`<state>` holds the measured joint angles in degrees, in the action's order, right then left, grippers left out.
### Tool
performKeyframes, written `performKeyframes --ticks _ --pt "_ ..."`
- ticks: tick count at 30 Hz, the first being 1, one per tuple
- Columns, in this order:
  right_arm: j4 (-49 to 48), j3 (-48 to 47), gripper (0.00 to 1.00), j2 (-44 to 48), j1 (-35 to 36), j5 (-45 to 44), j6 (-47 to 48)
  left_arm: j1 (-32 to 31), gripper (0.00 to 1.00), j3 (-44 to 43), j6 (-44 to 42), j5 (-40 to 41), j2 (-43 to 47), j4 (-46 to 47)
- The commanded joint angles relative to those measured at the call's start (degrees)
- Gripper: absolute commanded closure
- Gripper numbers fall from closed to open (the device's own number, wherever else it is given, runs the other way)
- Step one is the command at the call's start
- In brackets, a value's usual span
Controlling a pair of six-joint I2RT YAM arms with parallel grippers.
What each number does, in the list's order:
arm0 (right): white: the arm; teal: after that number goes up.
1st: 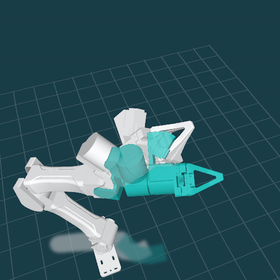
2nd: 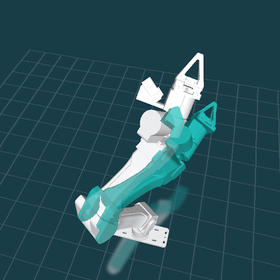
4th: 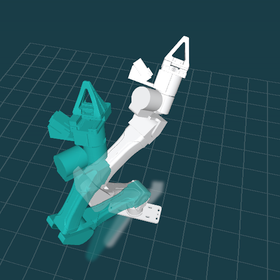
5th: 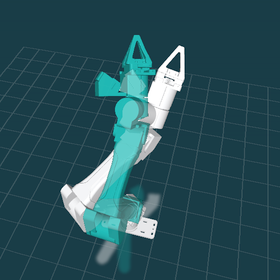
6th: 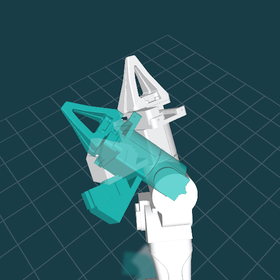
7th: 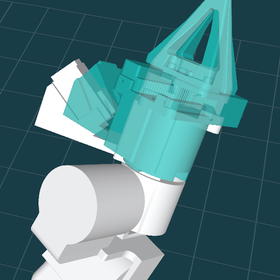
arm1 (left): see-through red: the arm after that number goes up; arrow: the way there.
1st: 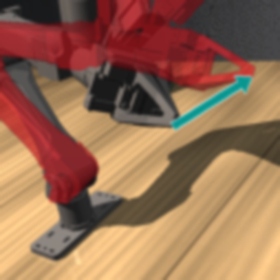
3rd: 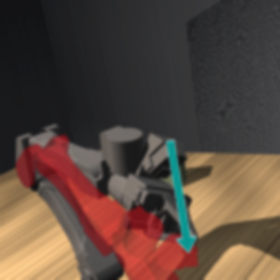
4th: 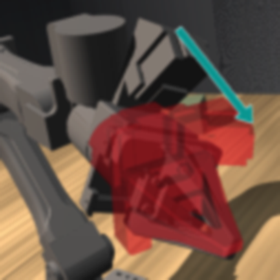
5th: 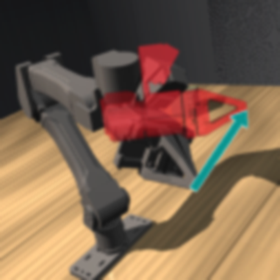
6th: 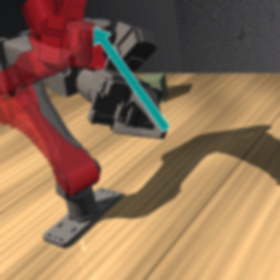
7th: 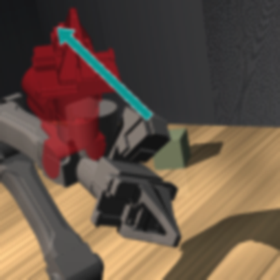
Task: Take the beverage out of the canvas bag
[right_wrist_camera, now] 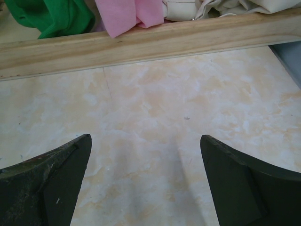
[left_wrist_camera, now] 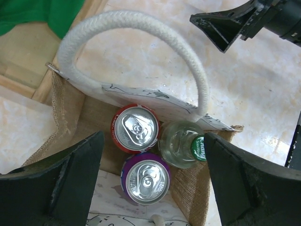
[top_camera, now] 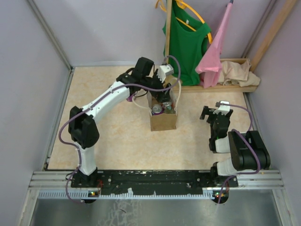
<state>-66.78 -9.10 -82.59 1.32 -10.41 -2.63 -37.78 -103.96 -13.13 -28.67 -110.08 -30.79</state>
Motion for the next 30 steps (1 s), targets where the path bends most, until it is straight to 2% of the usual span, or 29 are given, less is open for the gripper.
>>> performKeyframes --ticks 1,17,30 --pt "-2.91 -1.18 0.01 -0.03 -0.09 -0.20 -0.04 0.07 0.07 -0.72 1.38 0.95 -3.17 0.20" --pt "-2.91 -1.17 0.01 -0.03 -0.14 -0.22 -0.07 0.07 0.01 -5.45 0.47 5.31 -10.87 -3.43" --pt "-2.91 -1.18 0.01 -0.03 -0.08 -0.15 -0.09 0.07 0.01 -6.39 -0.19 3.86 -12.76 -6.82"
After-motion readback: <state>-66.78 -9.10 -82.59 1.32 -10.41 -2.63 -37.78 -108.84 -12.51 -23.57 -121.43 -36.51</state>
